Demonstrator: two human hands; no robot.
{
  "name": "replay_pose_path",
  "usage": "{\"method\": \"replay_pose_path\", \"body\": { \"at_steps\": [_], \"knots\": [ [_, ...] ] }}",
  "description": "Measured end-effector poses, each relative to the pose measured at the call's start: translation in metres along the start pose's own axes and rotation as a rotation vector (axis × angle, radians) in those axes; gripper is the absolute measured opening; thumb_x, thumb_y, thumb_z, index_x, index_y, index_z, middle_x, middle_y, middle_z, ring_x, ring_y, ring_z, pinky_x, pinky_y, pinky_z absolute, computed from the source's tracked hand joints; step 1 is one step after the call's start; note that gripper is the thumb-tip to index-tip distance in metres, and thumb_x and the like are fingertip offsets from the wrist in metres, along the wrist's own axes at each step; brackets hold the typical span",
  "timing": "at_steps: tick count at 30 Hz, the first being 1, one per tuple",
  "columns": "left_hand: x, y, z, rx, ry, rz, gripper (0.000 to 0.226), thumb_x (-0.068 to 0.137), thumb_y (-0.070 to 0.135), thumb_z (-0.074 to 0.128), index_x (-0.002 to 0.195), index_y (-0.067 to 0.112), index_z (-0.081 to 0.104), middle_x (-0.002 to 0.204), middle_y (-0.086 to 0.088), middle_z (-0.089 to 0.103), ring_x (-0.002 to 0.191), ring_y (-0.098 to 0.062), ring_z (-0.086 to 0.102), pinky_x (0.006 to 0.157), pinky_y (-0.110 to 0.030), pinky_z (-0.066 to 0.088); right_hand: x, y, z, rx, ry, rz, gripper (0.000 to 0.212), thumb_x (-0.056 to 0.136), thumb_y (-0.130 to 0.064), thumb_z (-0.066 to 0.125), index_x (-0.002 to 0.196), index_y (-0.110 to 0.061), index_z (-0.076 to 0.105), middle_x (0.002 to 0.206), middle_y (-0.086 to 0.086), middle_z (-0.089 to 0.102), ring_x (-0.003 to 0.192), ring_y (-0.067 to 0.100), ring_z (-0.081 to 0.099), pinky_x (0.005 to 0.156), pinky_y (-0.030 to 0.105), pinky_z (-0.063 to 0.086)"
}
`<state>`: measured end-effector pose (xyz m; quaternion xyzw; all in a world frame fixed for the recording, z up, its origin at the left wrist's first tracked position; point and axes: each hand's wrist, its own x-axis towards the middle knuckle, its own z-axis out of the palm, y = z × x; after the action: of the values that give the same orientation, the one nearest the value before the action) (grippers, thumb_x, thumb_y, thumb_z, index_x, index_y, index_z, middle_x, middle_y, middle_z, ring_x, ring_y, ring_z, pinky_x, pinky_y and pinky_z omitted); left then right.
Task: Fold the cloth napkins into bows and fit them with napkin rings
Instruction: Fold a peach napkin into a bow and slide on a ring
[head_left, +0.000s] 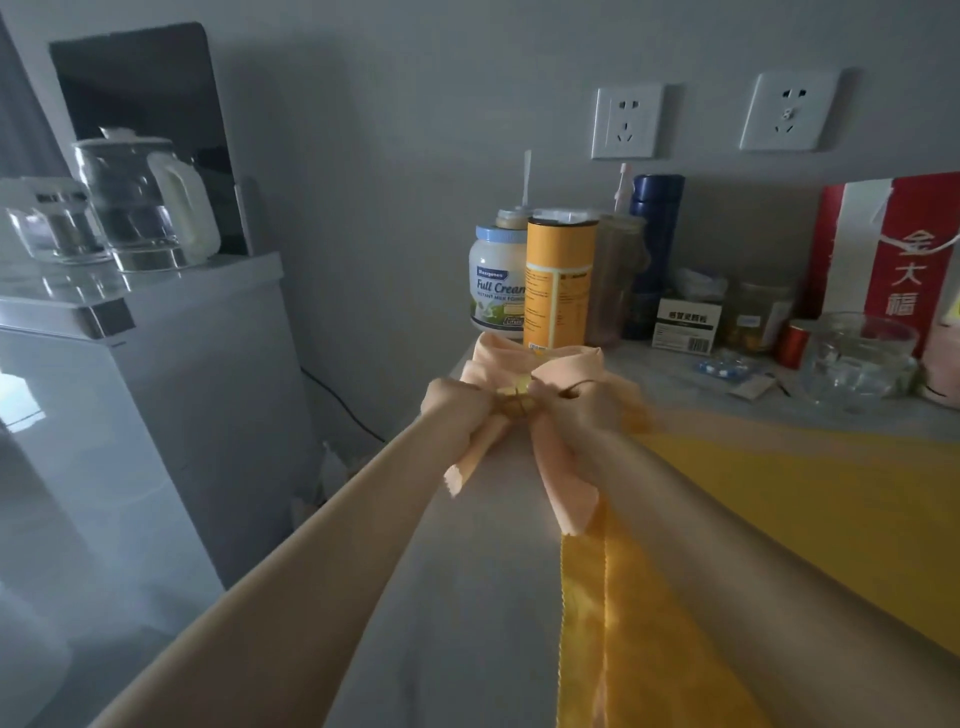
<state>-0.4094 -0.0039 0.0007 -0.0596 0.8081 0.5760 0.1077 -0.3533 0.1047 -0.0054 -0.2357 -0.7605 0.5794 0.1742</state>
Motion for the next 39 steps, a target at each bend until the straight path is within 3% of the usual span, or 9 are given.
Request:
{"method": "replay_pose_path", "body": {
  "at_steps": [3,7,13,17,20,23,27,37,39],
  "knots": [
    [0.006,-0.004,0.005,0.275,0.049,0.177,0.015,0.081,0.021,0.064,0.087,0.008,0.068,0.075,-0.003,0.06,0.069,-0.019,0.056,0.053,-0.024,0.042,0.018,-0.009,-0.006,-0.207,-0.058,-0.043,0.033,0.091,-0.024,0.058,0.122,-0.012,0.057,0.126,0.013,0.055,0.104,0.028,0.055,0.081,0.03,0.046],
    [-0.003,-0.012,0.015,0.634,0.191,0.387,0.019,0.088,0.021,0.052,0.097,0.014,0.066,0.094,-0.006,0.063,0.079,-0.025,0.055,0.06,-0.03,0.038,0.021,-0.011,-0.018,-0.245,-0.149,0.02,0.038,0.082,-0.032,0.068,0.118,-0.022,0.062,0.106,0.004,0.058,0.071,0.013,0.048,0.043,0.017,0.04],
    [-0.001,-0.027,0.013,0.734,0.138,0.546,0.02,0.092,0.016,0.05,0.108,0.011,0.06,0.109,-0.007,0.062,0.094,-0.027,0.058,0.064,-0.03,0.036,0.026,0.02,0.007,-0.28,0.021,0.003,0.03,0.092,-0.028,0.054,0.116,-0.011,0.059,0.112,0.012,0.06,0.089,0.022,0.051,0.067,0.024,0.035],
    [-0.012,-0.023,0.008,0.834,0.115,0.569,0.02,0.093,0.016,0.048,0.109,0.011,0.058,0.114,-0.007,0.058,0.103,-0.03,0.055,0.069,-0.031,0.035,0.012,0.02,0.011,-0.408,-0.023,-0.109,0.031,0.093,-0.021,0.05,0.122,-0.01,0.055,0.117,0.01,0.057,0.106,0.028,0.055,0.078,0.026,0.038],
    [-0.023,-0.019,0.002,0.924,0.16,0.574,0.026,0.092,0.015,0.047,0.115,0.016,0.06,0.12,-0.008,0.054,0.113,-0.03,0.05,0.082,-0.035,0.037,-0.001,0.015,0.002,-0.498,-0.108,-0.197,0.034,0.091,-0.02,0.053,0.125,-0.017,0.054,0.118,0.005,0.058,0.106,0.025,0.056,0.074,0.02,0.038],
    [-0.039,-0.024,-0.004,0.969,0.237,0.566,0.03,0.091,0.014,0.047,0.12,0.014,0.056,0.12,-0.009,0.052,0.113,-0.028,0.048,0.09,-0.035,0.036,-0.022,0.009,-0.022,-0.525,-0.139,-0.316,0.01,0.093,-0.021,0.053,0.1,-0.02,0.06,0.098,0.001,0.059,0.091,0.019,0.054,0.056,0.016,0.035],
    [-0.067,-0.033,-0.009,1.033,0.215,0.583,0.03,0.09,0.014,0.046,0.118,0.01,0.055,0.122,-0.008,0.051,0.115,-0.027,0.045,0.095,-0.037,0.034,-0.038,0.015,-0.062,-0.527,-0.124,-0.318,0.029,0.087,-0.007,0.056,0.115,-0.011,0.062,0.119,0.006,0.062,0.109,0.02,0.056,0.084,0.022,0.04],
    [-0.203,-0.027,0.038,1.039,-0.038,0.758,0.035,0.094,0.024,0.047,0.127,0.013,0.051,0.133,-0.006,0.046,0.126,-0.025,0.035,0.102,-0.037,0.029,-0.099,0.039,-0.21,-0.608,-0.042,-0.19,0.034,0.09,-0.011,0.054,0.123,-0.011,0.055,0.122,0.007,0.059,0.109,0.018,0.054,0.066,0.018,0.041],
    [-0.243,-0.027,0.06,1.086,-0.145,0.751,0.042,0.096,0.035,0.042,0.131,0.012,0.046,0.137,-0.009,0.041,0.131,-0.028,0.029,0.106,-0.042,0.026,-0.125,0.05,-0.24,-0.653,-0.024,-0.142,0.037,0.09,-0.014,0.056,0.126,-0.011,0.052,0.126,0.009,0.057,0.114,0.021,0.054,0.074,0.024,0.043]
  ]
}}
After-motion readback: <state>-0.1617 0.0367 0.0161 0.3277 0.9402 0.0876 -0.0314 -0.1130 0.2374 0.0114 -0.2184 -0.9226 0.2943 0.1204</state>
